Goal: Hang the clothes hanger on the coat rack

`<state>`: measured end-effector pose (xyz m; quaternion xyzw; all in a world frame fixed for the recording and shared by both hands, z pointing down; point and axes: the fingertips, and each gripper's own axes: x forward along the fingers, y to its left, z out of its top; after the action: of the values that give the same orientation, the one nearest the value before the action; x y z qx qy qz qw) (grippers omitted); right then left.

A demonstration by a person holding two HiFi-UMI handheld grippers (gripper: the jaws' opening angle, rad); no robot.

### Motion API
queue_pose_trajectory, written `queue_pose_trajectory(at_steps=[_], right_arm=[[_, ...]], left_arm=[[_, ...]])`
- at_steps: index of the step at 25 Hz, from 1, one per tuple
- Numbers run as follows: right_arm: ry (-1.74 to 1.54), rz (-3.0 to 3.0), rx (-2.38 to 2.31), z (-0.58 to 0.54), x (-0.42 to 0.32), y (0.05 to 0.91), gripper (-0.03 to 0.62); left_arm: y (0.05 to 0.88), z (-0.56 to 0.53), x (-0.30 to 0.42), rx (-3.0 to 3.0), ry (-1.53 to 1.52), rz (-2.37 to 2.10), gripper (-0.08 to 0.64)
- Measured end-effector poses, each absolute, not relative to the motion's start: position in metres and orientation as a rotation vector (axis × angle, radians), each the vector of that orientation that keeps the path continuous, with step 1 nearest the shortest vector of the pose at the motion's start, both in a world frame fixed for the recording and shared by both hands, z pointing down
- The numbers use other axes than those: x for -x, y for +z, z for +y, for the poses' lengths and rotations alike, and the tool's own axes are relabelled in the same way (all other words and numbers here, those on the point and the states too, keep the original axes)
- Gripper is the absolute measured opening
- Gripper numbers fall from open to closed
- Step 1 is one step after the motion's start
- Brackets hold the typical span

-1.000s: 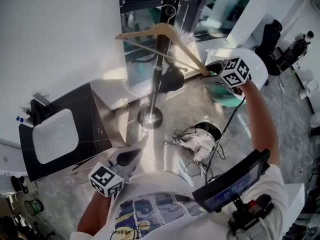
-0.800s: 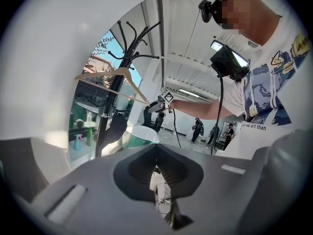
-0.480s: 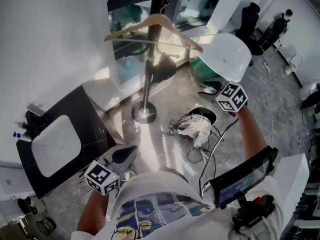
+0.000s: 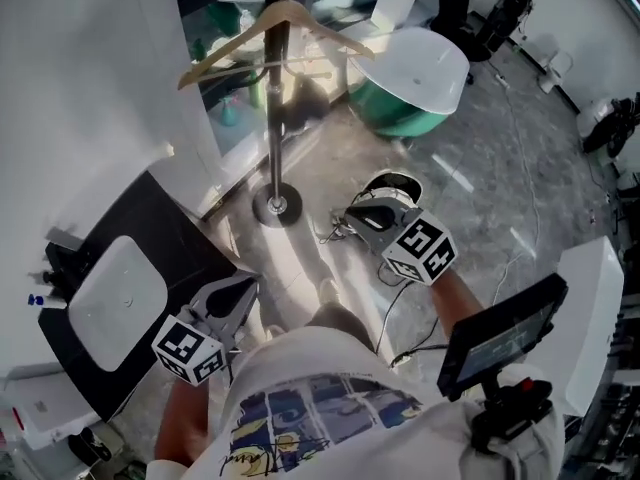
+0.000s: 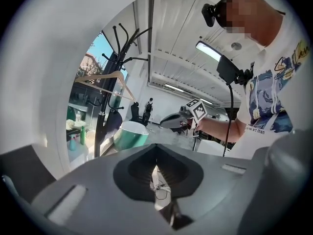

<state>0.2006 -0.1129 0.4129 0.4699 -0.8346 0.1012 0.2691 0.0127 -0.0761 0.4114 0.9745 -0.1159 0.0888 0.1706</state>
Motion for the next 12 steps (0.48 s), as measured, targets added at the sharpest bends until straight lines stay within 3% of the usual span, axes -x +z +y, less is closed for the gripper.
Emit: queue_pose_trajectory(at_steps=[12], right_arm=[[0.415,-2.35,-1.295,-0.054,-0.094,0.416,0.002]], left_arm=[[0.409,-0.038,0.003,-2.78,0.283,-0.204,0.002]])
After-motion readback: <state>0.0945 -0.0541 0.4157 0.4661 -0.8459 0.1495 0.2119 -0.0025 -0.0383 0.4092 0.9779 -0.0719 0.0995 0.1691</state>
